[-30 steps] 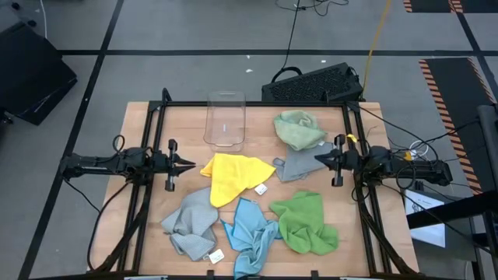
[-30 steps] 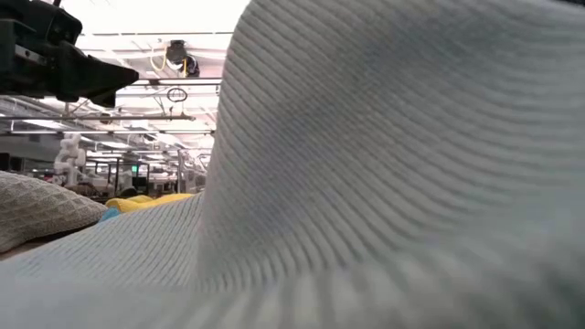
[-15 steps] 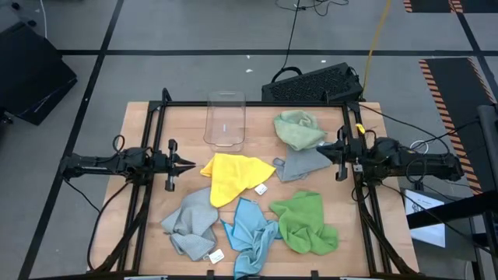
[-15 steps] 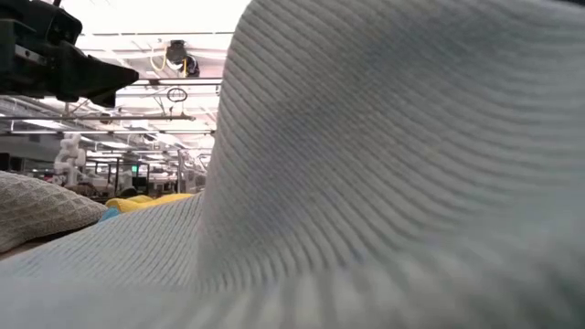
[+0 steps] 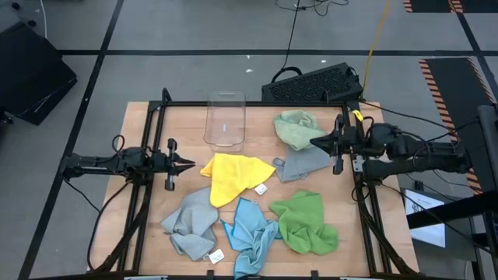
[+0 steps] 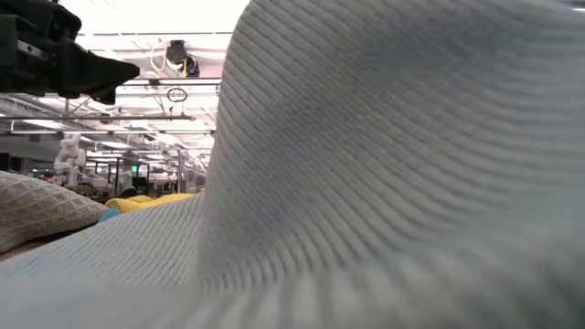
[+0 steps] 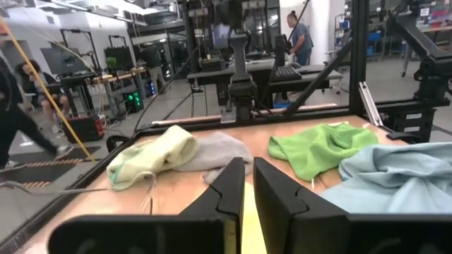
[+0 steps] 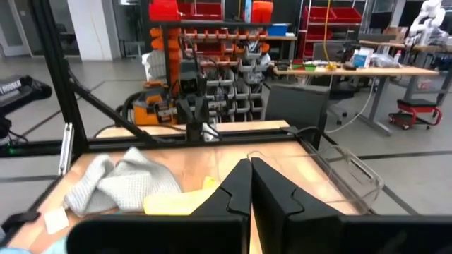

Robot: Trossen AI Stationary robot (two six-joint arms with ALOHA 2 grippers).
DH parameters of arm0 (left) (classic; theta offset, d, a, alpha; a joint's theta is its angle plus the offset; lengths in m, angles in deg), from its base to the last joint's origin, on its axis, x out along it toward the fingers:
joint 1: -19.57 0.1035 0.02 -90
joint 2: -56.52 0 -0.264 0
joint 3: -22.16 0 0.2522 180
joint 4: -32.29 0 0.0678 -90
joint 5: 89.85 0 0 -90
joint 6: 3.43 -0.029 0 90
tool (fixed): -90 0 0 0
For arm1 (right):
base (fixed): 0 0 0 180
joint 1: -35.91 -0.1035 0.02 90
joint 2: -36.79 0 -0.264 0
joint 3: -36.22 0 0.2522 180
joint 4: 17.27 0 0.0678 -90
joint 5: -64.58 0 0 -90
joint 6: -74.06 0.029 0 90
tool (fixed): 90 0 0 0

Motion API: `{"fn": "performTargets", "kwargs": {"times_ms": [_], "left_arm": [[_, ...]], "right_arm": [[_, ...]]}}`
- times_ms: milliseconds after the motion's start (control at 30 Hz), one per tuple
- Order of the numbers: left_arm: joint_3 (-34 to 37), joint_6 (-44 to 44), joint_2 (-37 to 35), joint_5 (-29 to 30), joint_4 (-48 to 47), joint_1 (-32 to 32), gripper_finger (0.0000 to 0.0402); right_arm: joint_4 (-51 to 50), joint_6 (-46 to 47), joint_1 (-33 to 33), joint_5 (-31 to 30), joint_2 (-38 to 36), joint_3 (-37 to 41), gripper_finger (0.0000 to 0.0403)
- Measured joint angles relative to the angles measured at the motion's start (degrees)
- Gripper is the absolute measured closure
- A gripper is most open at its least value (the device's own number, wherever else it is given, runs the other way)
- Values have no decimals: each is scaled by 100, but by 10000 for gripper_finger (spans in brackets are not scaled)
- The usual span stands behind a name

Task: Fold microfiber towels
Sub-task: Fold the light green microfiber cloth

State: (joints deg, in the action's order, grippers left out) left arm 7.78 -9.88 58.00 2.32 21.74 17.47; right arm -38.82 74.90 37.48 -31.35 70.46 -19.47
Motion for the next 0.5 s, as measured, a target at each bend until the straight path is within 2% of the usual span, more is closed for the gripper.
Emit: {"fn": "performTargets", "kwargs": {"times_ms": [200,400,500], "left_arm": [[-1,209,2,11,-37,0,366],[-9,556,2,87,-3,0,366],[-245,724,2,87,-167,0,366]], "right_arm": [[-278,144,0,2,345,-397,403],[-454,449,-2,2,527,-430,403],[-512,450,-2,2,630,-428,403]]}}
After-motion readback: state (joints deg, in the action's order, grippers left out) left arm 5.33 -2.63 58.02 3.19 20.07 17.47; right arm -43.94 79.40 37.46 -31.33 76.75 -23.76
